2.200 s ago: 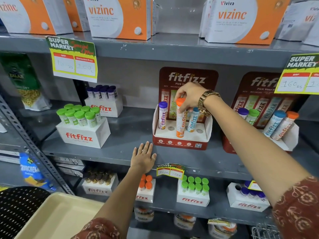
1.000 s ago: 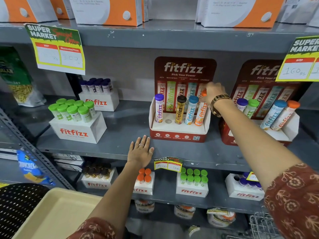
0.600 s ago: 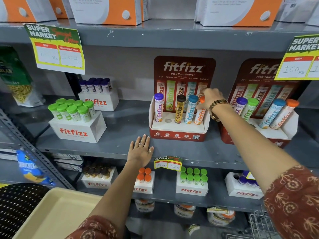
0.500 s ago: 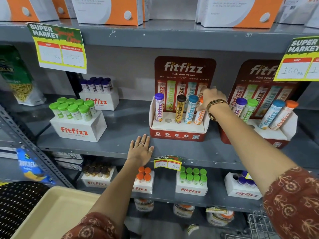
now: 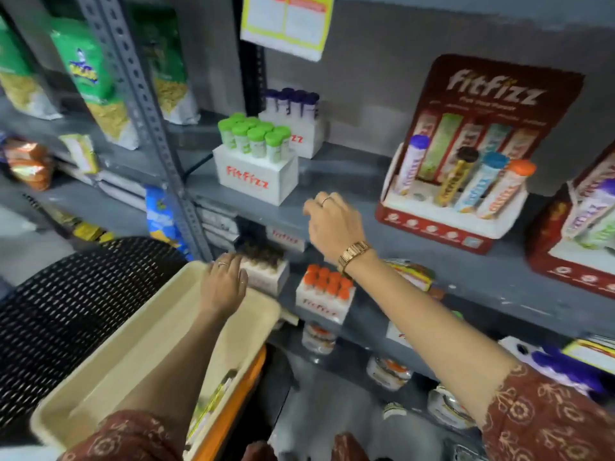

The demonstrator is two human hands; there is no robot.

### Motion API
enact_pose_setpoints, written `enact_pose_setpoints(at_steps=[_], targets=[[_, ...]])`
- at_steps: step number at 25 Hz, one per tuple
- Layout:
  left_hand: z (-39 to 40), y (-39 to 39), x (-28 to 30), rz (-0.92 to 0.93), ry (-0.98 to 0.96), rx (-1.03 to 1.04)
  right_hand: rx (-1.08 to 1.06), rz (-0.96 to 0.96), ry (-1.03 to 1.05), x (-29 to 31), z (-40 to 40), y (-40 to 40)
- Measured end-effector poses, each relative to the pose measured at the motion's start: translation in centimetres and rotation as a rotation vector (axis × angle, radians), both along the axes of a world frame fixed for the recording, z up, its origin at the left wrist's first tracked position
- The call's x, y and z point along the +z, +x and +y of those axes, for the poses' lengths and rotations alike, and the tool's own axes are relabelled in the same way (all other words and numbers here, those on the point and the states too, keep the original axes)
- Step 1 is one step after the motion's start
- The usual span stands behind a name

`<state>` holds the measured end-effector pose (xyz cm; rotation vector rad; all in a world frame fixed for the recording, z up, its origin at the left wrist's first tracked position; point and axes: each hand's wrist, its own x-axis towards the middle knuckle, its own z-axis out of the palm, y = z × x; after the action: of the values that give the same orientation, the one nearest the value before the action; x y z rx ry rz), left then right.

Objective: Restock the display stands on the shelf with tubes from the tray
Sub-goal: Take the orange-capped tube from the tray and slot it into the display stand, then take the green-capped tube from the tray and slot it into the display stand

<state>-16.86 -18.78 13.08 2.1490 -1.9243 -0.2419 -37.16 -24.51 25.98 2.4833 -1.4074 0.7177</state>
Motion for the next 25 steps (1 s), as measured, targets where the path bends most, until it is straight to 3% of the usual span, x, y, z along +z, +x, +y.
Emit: enact_pose_setpoints(at_steps=[7,11,17,21,25], targets=[[10.0,10.5,-6.3,-0.025,0.153,0.154,0.409,0.273,0.279,-12.5,7.3,13.0],[13.7,13.8,-10.3,0.015,0.266,0.234,0.505,0.343,0.426,-16.6,10.8,17.5],[17.0,15.0,-15.0,0.09,0.506,0.284,0.666,0.538,0.677,-21.8,14.0,20.2],[17.8,15.0,-17.2,0.167,0.577,0.279,0.723,0.779,0.754,-24.1,15.0,20.6],[17.9,15.1,-17.9,0.166,0.62,0.255,0.747,0.866,0.83,-25.4,15.2,21.1]])
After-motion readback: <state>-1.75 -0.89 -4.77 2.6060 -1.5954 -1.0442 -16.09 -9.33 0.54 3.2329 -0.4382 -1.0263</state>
